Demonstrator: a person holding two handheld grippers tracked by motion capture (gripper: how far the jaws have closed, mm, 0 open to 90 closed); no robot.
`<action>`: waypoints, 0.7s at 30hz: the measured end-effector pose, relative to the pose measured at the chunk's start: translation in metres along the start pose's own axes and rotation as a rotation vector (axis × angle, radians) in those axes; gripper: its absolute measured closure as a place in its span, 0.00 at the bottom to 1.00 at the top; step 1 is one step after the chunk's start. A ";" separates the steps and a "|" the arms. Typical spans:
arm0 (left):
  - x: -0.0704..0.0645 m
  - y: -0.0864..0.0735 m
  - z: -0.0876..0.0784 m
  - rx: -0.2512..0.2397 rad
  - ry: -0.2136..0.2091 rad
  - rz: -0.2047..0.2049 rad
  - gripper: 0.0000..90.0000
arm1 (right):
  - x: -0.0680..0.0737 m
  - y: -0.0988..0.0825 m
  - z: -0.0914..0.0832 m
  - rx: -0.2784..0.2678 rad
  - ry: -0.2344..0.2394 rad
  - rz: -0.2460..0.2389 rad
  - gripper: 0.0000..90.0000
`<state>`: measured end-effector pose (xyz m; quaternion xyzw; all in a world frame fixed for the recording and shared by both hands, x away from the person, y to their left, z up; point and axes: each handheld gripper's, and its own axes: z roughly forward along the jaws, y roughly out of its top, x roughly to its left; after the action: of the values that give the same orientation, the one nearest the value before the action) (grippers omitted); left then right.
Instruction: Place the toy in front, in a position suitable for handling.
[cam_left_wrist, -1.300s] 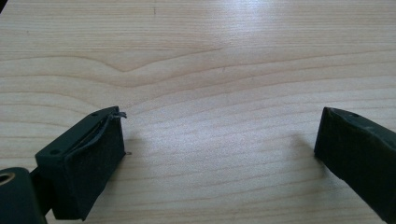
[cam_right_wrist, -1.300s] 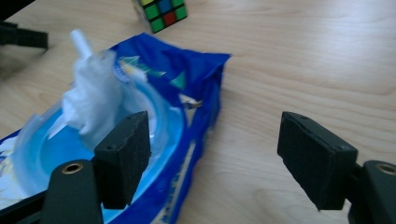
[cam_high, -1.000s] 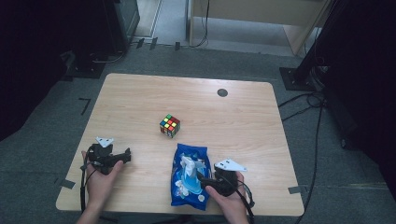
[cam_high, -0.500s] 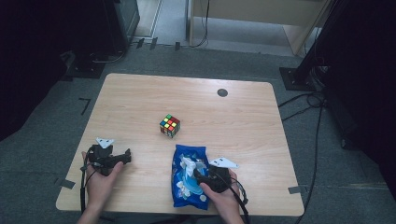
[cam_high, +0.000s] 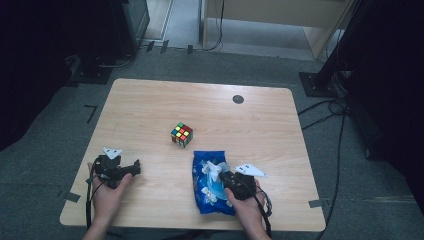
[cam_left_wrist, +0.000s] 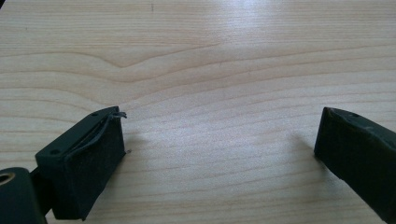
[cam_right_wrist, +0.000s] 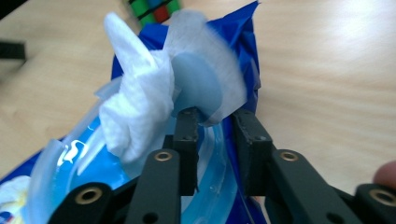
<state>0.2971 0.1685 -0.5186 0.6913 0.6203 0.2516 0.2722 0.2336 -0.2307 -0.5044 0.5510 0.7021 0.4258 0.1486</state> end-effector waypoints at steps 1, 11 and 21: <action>0.000 0.000 0.000 0.000 0.000 0.000 0.02 | -0.004 0.002 -0.001 -0.007 -0.004 0.008 0.84; 0.000 0.000 0.000 0.000 0.000 0.000 0.02 | -0.056 0.028 -0.008 -0.051 -0.060 0.081 0.77; 0.000 0.000 0.000 0.000 0.000 0.000 0.02 | -0.027 0.004 -0.017 0.000 -0.036 0.067 0.62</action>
<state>0.2971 0.1686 -0.5186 0.6914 0.6201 0.2515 0.2723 0.2340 -0.2623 -0.4986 0.5818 0.6806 0.4203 0.1468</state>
